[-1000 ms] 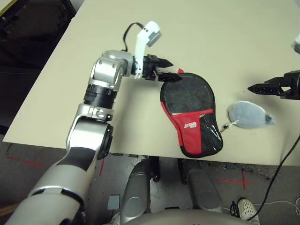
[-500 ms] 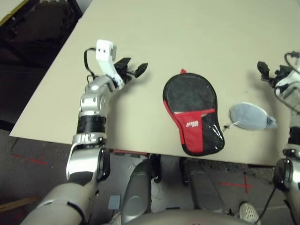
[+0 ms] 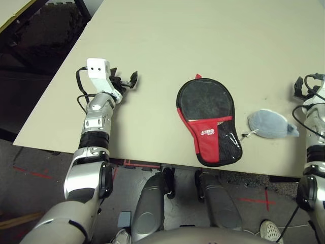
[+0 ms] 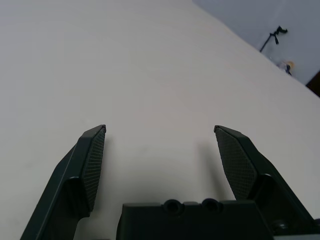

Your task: Store the ping-pong paddle in its case and zip it.

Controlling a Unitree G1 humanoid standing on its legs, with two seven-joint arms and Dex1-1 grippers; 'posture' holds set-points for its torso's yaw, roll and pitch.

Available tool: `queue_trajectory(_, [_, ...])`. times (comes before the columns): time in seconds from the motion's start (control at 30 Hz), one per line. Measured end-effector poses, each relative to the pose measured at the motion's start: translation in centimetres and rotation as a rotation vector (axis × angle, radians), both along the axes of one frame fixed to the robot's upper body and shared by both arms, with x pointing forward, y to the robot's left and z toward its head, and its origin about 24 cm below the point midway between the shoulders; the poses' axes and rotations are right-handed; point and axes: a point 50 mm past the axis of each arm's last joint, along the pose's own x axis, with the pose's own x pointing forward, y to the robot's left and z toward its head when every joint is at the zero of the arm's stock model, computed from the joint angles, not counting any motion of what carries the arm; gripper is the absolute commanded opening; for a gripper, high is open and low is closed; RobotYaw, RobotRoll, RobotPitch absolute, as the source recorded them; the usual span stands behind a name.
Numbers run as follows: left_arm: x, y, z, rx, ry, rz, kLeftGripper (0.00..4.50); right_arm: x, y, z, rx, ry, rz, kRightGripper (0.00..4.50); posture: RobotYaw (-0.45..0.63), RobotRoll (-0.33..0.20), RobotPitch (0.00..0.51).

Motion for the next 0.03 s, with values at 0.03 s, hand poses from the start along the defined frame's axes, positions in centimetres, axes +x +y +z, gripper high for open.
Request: queue_trajectory(0.03, [0.05,-0.14,-0.02,0.006,-0.004,-0.005,4.5,-0.24,0.09,-0.34,0.005,0.003,0.001,4.47,-0.18,0.0,0.239])
